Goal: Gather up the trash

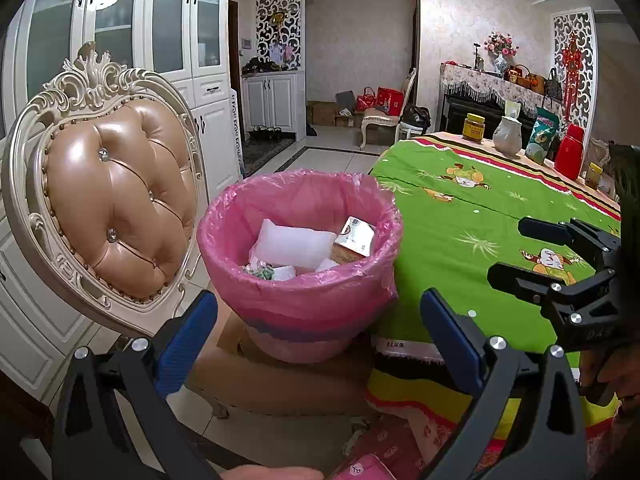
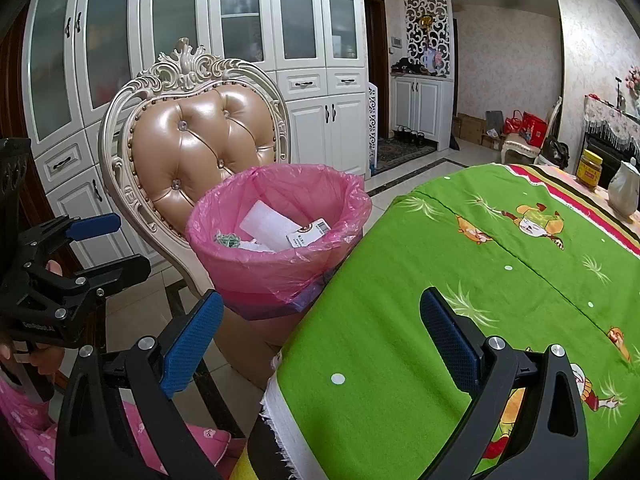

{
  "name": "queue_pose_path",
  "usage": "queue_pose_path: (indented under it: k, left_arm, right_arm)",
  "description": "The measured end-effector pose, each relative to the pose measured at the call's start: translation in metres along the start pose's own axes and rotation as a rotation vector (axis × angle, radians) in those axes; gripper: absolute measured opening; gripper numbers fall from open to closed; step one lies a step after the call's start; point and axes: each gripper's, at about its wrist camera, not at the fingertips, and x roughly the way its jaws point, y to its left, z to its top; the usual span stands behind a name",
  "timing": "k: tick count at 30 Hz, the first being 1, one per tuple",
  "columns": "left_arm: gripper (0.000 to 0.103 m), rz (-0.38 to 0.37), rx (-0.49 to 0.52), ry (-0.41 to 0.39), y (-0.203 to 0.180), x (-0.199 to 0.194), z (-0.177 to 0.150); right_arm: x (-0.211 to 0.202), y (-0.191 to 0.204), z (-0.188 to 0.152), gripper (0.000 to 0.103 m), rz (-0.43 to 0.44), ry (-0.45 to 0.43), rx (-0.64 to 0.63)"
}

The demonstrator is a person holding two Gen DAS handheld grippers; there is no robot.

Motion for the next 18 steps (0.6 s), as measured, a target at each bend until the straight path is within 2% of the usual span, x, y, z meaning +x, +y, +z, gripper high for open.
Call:
queue_pose_path:
  k: [18]
  left_arm:
    - [0.098,-0.017,0.013,0.020,-0.0028,0.0049,-0.0030]
  right_arm:
    - [0.0007,0.0007,-0.0001,0.093,0.000,0.002,0.000]
